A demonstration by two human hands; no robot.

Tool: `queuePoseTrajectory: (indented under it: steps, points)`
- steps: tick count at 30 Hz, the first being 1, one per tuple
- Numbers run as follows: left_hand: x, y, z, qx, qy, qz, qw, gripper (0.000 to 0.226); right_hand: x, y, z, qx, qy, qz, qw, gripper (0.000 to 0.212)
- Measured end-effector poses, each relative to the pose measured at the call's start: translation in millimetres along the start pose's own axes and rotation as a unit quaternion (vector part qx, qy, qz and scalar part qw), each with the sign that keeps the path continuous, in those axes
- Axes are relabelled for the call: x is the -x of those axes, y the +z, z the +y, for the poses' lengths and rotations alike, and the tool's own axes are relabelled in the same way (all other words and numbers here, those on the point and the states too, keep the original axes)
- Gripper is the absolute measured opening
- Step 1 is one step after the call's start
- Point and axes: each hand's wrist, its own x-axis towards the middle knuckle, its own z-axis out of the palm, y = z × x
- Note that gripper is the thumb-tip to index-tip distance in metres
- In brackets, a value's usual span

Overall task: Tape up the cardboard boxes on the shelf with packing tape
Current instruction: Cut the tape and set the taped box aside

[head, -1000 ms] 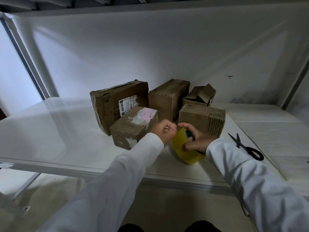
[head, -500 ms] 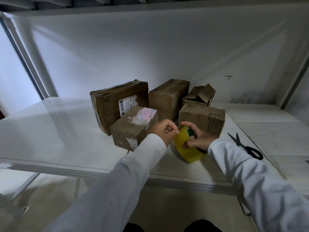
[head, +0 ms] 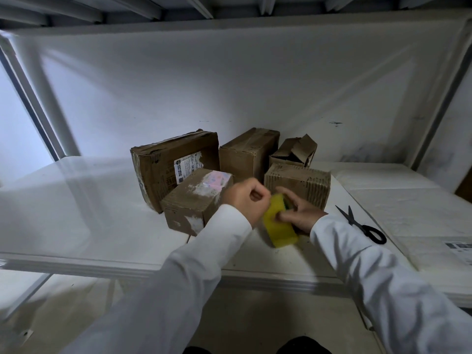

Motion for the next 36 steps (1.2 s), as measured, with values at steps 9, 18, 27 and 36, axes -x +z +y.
queuePoseTrajectory:
  steps: [9, 18, 27, 36]
  points:
    - [-66, -70, 48, 0.089, -0.034, 0.133, 0.987, 0.018, 16, -10, -8, 0.002, -0.016, 0.024, 1.000, 0.048]
    - [-25, -34, 9, 0.217, -0.171, 0.061, 0.959, 0.014, 21, -21, 4, -0.024, -0.009, -0.008, 1.000, 0.048]
    - [-22, 0, -2, -0.274, -0.096, -0.122, 0.949, 0.046, 22, -10, 2, -0.014, -0.020, -0.032, 0.999, 0.079]
    - [-21, 22, 3, -0.162, -0.043, -0.095, 0.981, 0.016, 20, -7, 1, 0.002, -0.043, -0.022, 0.999, 0.091]
